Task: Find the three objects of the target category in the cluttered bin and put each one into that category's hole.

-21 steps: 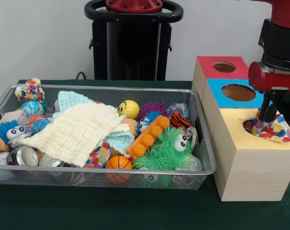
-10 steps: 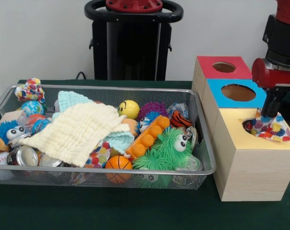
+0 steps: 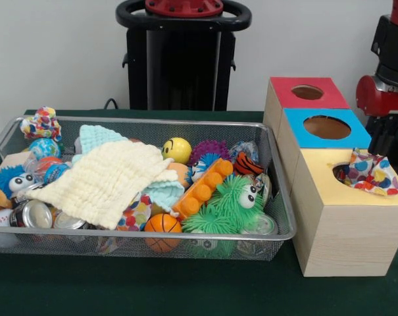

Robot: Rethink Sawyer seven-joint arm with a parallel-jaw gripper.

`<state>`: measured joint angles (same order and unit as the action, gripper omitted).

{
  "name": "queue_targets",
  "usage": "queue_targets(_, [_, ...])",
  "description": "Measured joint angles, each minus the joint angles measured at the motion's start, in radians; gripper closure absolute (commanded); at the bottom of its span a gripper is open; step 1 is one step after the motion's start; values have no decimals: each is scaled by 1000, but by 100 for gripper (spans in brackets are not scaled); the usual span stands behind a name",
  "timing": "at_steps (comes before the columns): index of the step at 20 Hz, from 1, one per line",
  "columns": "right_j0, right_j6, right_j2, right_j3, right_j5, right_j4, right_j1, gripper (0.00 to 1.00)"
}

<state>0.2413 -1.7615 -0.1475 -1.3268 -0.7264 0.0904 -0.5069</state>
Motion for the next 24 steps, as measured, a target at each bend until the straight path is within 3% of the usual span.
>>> queue_targets(10, [2,0,0,0,0,2,1,100])
queue_targets(11, [2,0,0,0,0,3,1,0])
queue_targets(24, [2,0,0,0,0,2,2,0])
